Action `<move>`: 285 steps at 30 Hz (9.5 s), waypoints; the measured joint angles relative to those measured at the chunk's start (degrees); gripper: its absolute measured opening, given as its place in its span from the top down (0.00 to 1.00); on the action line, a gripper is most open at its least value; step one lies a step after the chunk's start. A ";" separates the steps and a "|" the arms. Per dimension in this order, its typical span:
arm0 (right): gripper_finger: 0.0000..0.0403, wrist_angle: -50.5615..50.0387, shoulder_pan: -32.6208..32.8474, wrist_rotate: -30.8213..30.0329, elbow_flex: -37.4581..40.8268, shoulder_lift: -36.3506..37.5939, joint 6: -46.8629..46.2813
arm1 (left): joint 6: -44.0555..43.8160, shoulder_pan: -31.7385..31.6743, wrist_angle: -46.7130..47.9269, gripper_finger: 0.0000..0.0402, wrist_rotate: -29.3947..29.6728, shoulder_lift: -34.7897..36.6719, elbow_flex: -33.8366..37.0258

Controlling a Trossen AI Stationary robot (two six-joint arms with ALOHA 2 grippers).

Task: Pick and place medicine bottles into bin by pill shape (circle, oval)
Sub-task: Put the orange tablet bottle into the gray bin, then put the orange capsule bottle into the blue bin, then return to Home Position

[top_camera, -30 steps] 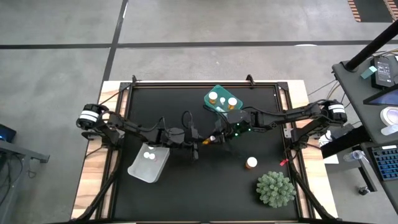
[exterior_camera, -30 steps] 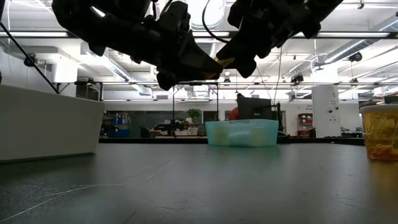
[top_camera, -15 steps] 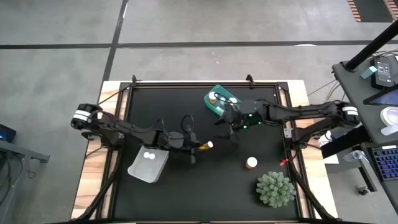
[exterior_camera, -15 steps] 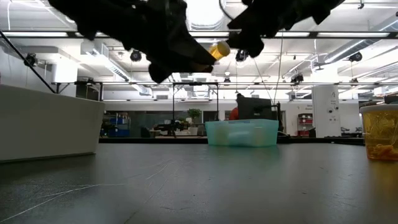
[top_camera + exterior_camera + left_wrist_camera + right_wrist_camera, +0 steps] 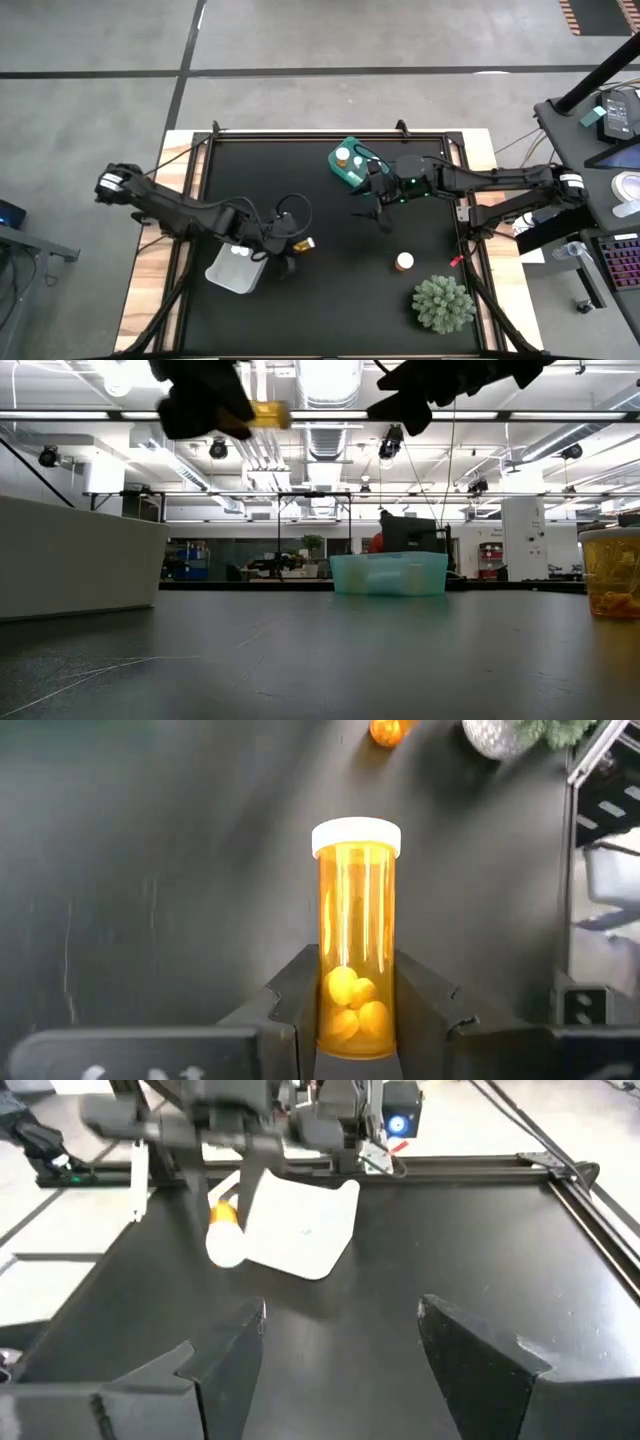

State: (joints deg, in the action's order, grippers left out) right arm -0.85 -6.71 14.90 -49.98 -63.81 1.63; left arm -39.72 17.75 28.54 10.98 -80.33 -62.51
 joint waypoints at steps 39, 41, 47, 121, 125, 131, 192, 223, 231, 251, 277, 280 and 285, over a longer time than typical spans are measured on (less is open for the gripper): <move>0.39 -0.26 -0.20 -0.11 0.07 -0.81 0.82 | -40.92 19.58 36.89 0.81 -0.44 9.22 4.88; 0.39 -0.28 -0.20 -0.11 0.07 -0.81 0.83 | -40.92 19.58 36.95 0.81 -0.44 9.22 4.88; 0.40 -0.28 -0.20 -0.12 0.07 -0.81 0.89 | -40.92 19.55 36.98 0.81 -0.44 9.22 4.88; 0.40 -10.36 -0.20 -0.13 0.02 0.17 -6.44 | 15.54 5.34 -0.99 0.59 16.41 9.26 3.68; 0.40 -26.49 -0.18 -0.11 -3.65 1.22 -14.91 | 27.39 2.44 -5.13 0.59 16.14 9.26 3.70; 0.42 -44.81 1.53 -0.14 -8.50 1.40 -29.27 | 41.85 -1.31 -9.58 0.59 16.80 9.26 4.03; 0.27 -55.20 27.84 -7.33 -7.56 -22.44 -77.44 | 51.60 -1.12 -11.54 0.59 25.81 8.15 4.97; 0.49 -69.13 -2.16 -15.57 -33.68 -22.82 -38.54 | 52.07 -1.12 -11.62 0.59 25.81 8.15 4.97; 0.49 -68.32 -18.44 -14.75 -39.31 -33.18 -22.24 | 52.10 -1.11 -11.90 0.59 25.80 8.15 4.97; 0.49 -73.00 -21.43 -20.98 -46.29 -42.93 -13.66 | 52.10 -1.17 -11.87 0.59 25.81 8.15 4.97; 0.43 -72.39 -21.45 -22.48 -46.24 -42.86 -13.61 | 52.13 -1.17 -11.78 0.59 25.81 8.15 4.97; 0.38 -71.97 -21.45 -22.49 -46.23 -42.86 -13.90 | 52.13 -1.17 -11.76 0.59 25.81 8.15 4.97; 0.31 -72.07 -21.45 -22.49 -46.24 -42.86 -14.61 | 52.13 -1.17 -11.66 0.59 25.81 8.15 4.97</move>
State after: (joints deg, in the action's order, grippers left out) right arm -72.92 -28.16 -7.60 -96.22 -106.67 -12.98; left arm 12.40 16.58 16.88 36.80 -72.18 -57.54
